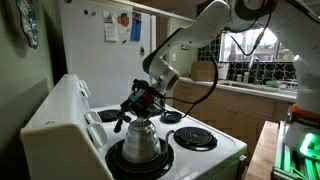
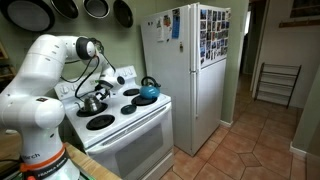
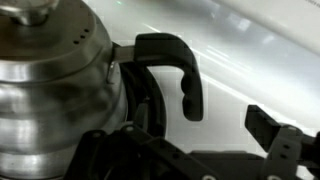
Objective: Pick up the silver stove top kettle on the middle of the rear stove plate and put it on the left rear stove plate
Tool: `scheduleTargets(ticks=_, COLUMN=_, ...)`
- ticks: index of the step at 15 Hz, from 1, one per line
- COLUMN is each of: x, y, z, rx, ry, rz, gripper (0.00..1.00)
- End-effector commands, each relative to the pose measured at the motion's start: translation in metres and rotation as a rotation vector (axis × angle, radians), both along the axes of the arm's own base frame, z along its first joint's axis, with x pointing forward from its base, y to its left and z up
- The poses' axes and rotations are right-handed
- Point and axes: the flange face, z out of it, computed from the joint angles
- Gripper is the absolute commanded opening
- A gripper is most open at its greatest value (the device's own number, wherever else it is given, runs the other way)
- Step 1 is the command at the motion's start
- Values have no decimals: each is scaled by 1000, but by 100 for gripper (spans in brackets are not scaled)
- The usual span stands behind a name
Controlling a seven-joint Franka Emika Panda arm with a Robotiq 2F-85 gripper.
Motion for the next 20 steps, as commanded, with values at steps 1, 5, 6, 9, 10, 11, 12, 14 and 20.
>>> scheduleTargets(ticks=1, x=-29, y=-18, z=42, rx=-168, ry=24, rz=-80, gripper=100)
scheduleTargets(ticks=5, x=-58, y=-43, z=92, rx=-317, ry=51, rz=-205, gripper=100)
scheduleTargets(ticks=6, x=-66, y=-51, z=102, rx=-348, ry=58, rz=-241, gripper=100)
scheduleTargets(ticks=9, x=-93, y=-82, z=129, rx=-422, ry=104, rz=-342, gripper=100)
scheduleTargets(ticks=10, x=-103, y=-93, z=133, rx=-452, ry=119, rz=-364, gripper=100)
scheduleTargets(ticks=11, x=-115, y=-104, z=135, rx=-491, ry=131, rz=-370, gripper=100)
scheduleTargets(ticks=12, x=-123, y=-111, z=145, rx=-516, ry=121, rz=-375, gripper=100)
scheduleTargets(ticks=14, x=-101, y=-100, z=140, rx=-505, ry=112, rz=-353, gripper=100)
scheduleTargets(ticks=20, x=-127, y=-107, z=166, rx=-512, ry=97, rz=-365, gripper=100)
